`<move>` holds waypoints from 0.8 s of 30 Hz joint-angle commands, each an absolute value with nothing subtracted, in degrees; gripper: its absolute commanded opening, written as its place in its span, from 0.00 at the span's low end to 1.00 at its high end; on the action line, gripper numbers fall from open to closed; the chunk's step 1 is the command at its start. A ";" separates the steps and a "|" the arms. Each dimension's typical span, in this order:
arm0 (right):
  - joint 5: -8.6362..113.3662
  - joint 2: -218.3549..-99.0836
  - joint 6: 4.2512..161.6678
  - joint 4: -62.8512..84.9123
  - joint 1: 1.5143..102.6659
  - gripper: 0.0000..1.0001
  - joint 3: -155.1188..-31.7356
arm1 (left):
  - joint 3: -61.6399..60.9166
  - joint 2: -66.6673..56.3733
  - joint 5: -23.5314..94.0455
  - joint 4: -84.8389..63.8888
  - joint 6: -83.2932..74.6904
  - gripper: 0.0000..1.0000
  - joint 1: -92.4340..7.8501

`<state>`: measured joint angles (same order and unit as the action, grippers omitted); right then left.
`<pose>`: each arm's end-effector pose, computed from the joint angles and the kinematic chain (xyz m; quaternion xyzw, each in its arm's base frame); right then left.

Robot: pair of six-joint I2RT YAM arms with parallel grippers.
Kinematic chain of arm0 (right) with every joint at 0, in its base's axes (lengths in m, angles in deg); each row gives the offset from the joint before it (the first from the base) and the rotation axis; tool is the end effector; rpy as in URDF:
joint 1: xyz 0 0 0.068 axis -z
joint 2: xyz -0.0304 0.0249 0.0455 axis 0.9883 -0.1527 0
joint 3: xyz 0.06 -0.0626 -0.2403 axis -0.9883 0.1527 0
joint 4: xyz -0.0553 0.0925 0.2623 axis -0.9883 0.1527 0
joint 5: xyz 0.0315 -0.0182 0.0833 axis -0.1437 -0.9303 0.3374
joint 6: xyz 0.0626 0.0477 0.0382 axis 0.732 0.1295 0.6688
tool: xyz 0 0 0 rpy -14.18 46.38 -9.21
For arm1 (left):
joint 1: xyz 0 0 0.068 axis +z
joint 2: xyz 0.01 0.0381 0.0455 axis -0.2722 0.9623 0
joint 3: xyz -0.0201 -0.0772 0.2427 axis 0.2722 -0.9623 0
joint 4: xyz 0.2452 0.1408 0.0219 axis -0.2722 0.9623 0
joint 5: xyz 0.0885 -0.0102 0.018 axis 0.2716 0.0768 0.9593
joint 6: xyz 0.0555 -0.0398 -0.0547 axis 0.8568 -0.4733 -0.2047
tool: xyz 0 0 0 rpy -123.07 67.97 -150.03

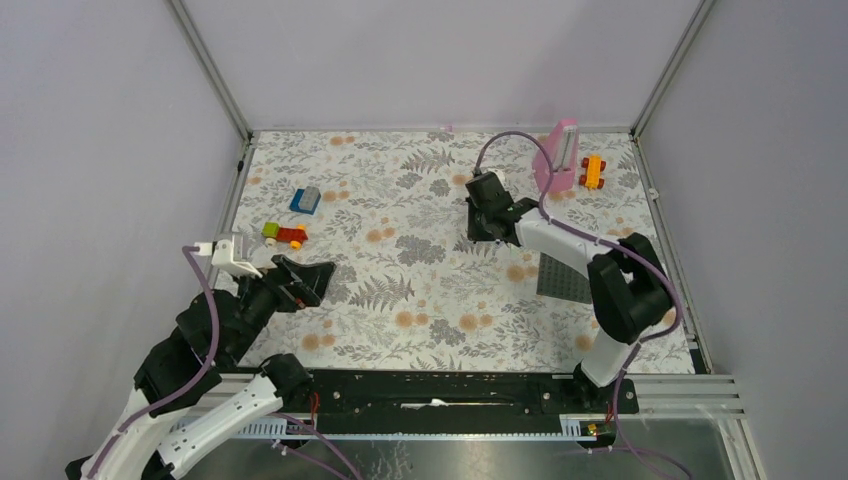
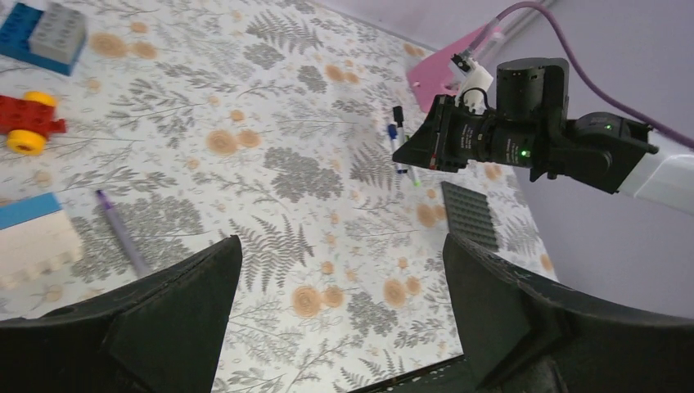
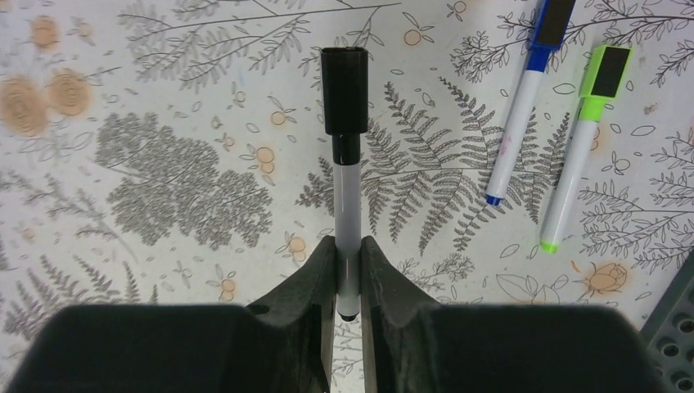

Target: Insert the pens into the pen caps

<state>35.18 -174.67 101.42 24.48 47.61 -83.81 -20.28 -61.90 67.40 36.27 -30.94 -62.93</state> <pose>0.3549 0.2202 0.1643 -0.0352 0.9208 0.1202 0.3695 0.1044 -0.0663 0.3631 -0.0724 0.7631 -0.3042 0.5656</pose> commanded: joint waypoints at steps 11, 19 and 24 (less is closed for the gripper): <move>32.67 -190.38 103.02 34.36 51.13 0.00 -97.25 | -26.68 -70.21 75.77 36.63 -29.71 0.99 -62.96; 35.79 -194.77 104.20 37.50 53.43 0.03 -100.60 | -27.44 -73.39 77.76 36.80 -29.99 0.99 -62.97; 36.32 -194.73 104.36 37.49 53.79 0.14 -100.40 | -27.54 -73.89 78.05 36.74 -29.99 0.99 -62.90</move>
<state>35.36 -194.08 103.28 35.52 53.49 -98.61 -27.28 -73.33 76.38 38.50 -30.44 -62.93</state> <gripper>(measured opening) 0.187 0.989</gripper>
